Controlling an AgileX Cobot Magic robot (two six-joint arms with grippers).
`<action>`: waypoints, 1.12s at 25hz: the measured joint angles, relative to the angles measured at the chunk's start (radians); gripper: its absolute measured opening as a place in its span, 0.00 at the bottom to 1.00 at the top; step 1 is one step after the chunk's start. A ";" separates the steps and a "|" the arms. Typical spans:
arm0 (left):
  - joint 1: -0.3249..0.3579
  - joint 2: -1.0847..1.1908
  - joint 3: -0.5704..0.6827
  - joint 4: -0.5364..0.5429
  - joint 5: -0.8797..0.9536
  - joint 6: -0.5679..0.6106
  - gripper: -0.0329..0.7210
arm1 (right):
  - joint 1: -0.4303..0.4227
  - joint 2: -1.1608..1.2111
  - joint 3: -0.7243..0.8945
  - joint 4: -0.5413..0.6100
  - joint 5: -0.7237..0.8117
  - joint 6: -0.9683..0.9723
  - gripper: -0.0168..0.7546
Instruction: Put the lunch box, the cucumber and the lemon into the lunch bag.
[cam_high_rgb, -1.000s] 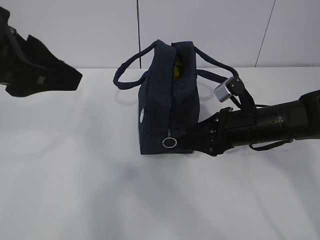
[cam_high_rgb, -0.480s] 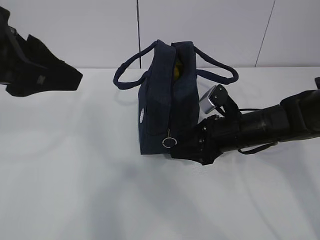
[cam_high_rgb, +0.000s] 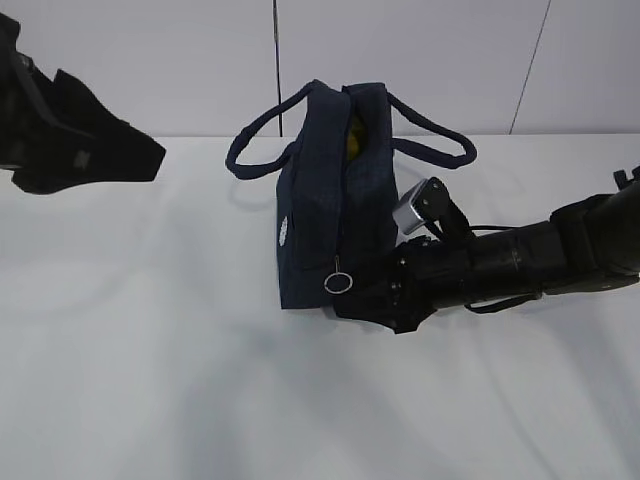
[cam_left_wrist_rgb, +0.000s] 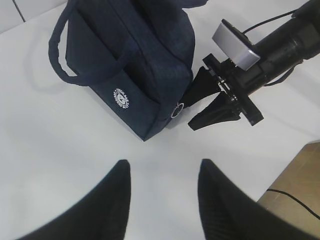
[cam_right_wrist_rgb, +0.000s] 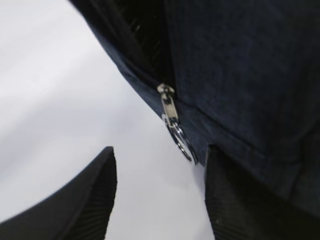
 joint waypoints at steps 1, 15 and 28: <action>0.000 0.000 0.000 0.000 0.000 0.000 0.44 | 0.000 0.001 0.000 0.005 0.004 -0.004 0.57; 0.000 0.000 0.000 0.007 0.000 0.000 0.41 | 0.000 0.002 0.000 0.013 0.087 -0.027 0.50; 0.000 0.000 0.000 0.009 0.000 0.000 0.40 | 0.011 0.026 -0.002 0.021 0.064 -0.032 0.50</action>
